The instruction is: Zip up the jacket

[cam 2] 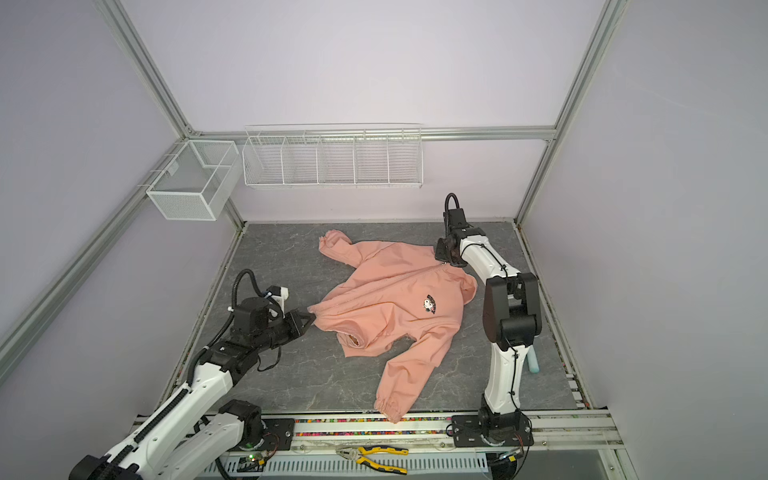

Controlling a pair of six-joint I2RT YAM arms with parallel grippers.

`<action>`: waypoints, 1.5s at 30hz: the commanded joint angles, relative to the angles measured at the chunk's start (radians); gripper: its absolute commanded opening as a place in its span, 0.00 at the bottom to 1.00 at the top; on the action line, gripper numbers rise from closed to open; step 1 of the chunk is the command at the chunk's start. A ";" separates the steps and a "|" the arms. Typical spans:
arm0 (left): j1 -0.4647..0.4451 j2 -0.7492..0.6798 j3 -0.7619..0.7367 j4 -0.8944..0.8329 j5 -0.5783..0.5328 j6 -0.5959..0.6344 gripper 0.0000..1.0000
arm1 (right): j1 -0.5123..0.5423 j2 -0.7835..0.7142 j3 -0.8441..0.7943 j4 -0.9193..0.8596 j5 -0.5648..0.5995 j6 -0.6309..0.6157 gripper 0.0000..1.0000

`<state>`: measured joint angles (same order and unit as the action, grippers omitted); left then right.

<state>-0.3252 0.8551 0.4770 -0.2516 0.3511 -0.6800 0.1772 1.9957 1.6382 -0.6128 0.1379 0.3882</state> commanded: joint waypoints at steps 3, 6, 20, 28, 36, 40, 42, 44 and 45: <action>0.009 0.001 -0.009 -0.006 -0.035 0.014 0.00 | -0.025 0.009 0.023 0.007 0.045 -0.018 0.07; 0.009 0.001 -0.009 -0.006 -0.034 0.013 0.00 | -0.028 0.009 0.025 0.006 0.043 -0.018 0.06; 0.009 -0.004 0.002 -0.016 -0.031 0.016 0.00 | -0.063 0.015 0.057 -0.008 0.045 -0.020 0.07; 0.009 0.000 0.004 -0.018 -0.033 0.017 0.00 | -0.088 0.017 0.071 -0.018 0.048 -0.023 0.07; 0.009 0.007 0.008 -0.014 -0.030 0.018 0.00 | -0.100 0.017 0.079 -0.025 0.063 -0.017 0.07; 0.009 0.006 0.005 -0.015 -0.030 0.019 0.00 | -0.104 0.017 0.078 -0.030 0.087 -0.011 0.07; 0.010 0.006 0.004 -0.015 -0.030 0.019 0.00 | -0.106 0.017 0.077 -0.030 0.090 -0.009 0.06; 0.010 0.006 0.003 -0.015 -0.029 0.020 0.00 | -0.108 0.017 0.080 -0.032 0.098 -0.008 0.07; 0.011 0.007 0.003 -0.015 -0.030 0.020 0.00 | -0.110 0.018 0.081 -0.031 0.100 -0.006 0.07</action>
<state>-0.3256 0.8623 0.4770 -0.2447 0.3515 -0.6758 0.0994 1.9980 1.6905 -0.6556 0.1581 0.3882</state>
